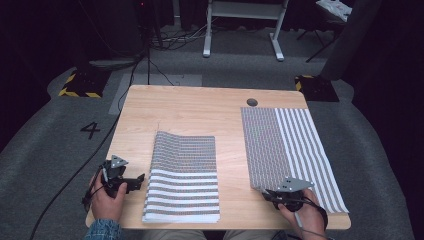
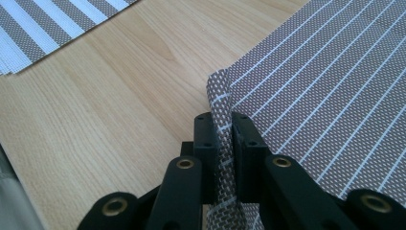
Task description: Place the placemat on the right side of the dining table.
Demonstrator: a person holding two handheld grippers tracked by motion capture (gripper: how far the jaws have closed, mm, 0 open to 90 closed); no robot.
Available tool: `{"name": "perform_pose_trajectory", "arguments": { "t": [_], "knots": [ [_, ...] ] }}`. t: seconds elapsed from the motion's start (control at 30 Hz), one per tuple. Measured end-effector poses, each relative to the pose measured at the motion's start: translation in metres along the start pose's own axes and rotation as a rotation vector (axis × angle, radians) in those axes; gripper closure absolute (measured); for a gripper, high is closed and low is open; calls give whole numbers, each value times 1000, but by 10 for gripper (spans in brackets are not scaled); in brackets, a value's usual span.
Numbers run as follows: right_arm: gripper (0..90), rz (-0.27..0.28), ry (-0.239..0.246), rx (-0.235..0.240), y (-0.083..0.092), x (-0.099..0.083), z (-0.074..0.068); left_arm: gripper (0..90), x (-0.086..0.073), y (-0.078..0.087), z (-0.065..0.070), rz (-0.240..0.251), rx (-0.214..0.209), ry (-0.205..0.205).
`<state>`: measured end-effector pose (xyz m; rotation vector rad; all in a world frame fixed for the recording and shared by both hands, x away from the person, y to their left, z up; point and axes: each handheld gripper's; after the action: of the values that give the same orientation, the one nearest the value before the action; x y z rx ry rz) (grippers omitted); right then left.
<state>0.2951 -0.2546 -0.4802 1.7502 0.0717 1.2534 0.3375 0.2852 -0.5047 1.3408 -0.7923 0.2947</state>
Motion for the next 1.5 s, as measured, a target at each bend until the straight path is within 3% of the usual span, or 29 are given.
{"name": "perform_pose_trajectory", "arguments": {
  "t": [0.4, 0.5, 1.5],
  "knots": [
    [836, 18, -9, 13, -4, -3, 5, 0, 0, 0, 0, 0, -1, 1],
    [835, 19, 24, 9, -9, 4, 6, 0, 0, 0, 0, 0, -1, 1],
    [829, 19, 27, 21, -1, -3, 1, 1, 0, 0, 0, 0, -1, 2]
  ]
}}
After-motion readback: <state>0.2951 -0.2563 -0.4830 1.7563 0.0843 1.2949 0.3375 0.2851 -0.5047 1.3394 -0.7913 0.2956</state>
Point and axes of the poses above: each handheld gripper's, and its own axes: y roughly backward along the jaws, x roughly out of its top, z roughly to its right, and after that the axes turned 1 degree about x, right-handed
